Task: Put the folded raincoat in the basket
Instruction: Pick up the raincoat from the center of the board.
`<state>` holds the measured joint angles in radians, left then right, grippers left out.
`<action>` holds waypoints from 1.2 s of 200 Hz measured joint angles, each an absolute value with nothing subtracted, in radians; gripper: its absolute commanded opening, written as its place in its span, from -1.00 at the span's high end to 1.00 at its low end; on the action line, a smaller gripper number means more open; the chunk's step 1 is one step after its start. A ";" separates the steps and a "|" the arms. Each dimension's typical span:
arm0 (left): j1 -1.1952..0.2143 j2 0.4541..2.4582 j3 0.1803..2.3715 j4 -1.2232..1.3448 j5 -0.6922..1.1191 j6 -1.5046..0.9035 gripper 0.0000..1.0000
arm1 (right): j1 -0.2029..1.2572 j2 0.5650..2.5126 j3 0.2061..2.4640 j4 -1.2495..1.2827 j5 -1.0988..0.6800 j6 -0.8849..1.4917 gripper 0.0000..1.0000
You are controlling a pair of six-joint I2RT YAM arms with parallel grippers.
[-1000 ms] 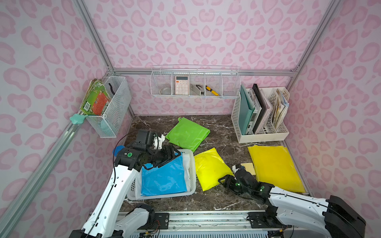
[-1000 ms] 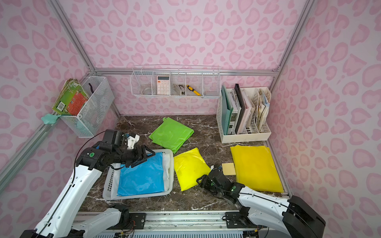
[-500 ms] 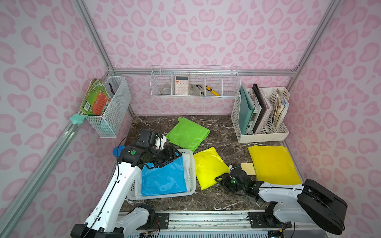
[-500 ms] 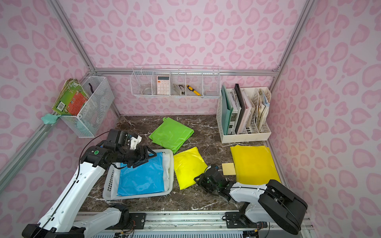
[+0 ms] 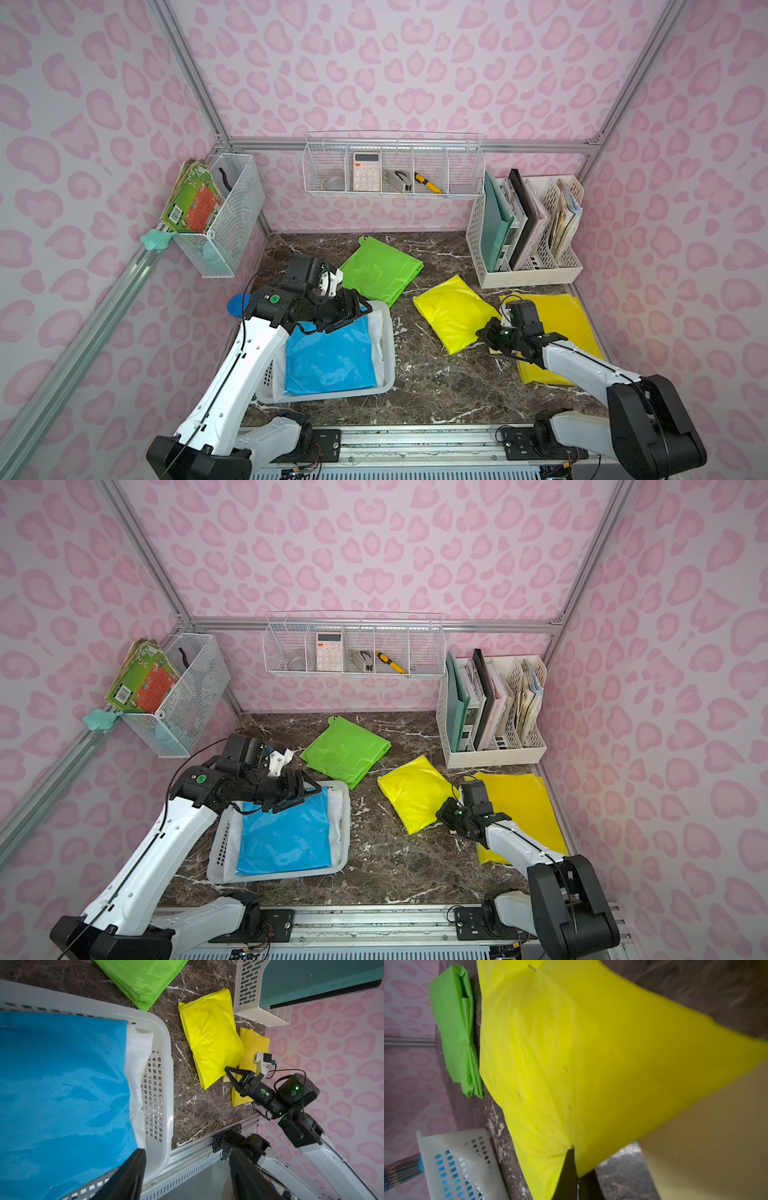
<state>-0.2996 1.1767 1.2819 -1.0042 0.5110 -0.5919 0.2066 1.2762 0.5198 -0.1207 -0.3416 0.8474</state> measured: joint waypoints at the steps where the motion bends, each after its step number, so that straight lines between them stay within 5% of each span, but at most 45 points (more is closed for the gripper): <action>1: -0.306 1.183 1.287 -1.005 0.511 -0.591 -0.38 | 0.202 1.279 0.524 -0.128 -0.341 0.839 0.92; 22: -0.387 1.257 1.352 -1.005 0.505 -0.575 -0.37 | 0.147 1.331 0.611 -0.257 -0.348 0.682 0.73; 58: -0.495 1.442 1.497 -1.007 0.483 -0.545 -0.33 | 0.134 1.378 0.646 -0.314 -0.387 0.557 1.00; 124: -0.508 1.679 1.658 -1.026 0.481 -0.484 -0.34 | 0.283 1.339 0.657 -0.369 -0.402 0.471 1.00; 141: -0.508 1.765 1.750 -1.048 0.483 -0.454 -0.33 | 0.290 1.340 0.657 -0.383 -0.390 0.467 0.26; 154: -0.508 1.840 1.824 -1.067 0.484 -0.434 -0.32 | 0.283 1.350 0.657 -0.385 -0.367 0.468 -0.03; 189: -0.511 2.041 1.996 -1.122 0.484 -0.403 -0.26 | 0.273 1.349 0.659 -0.377 -0.359 0.483 -0.22; 240: -0.534 2.232 2.187 -1.202 0.461 -0.389 -0.08 | 0.274 1.304 0.590 -0.317 -0.404 0.560 -0.23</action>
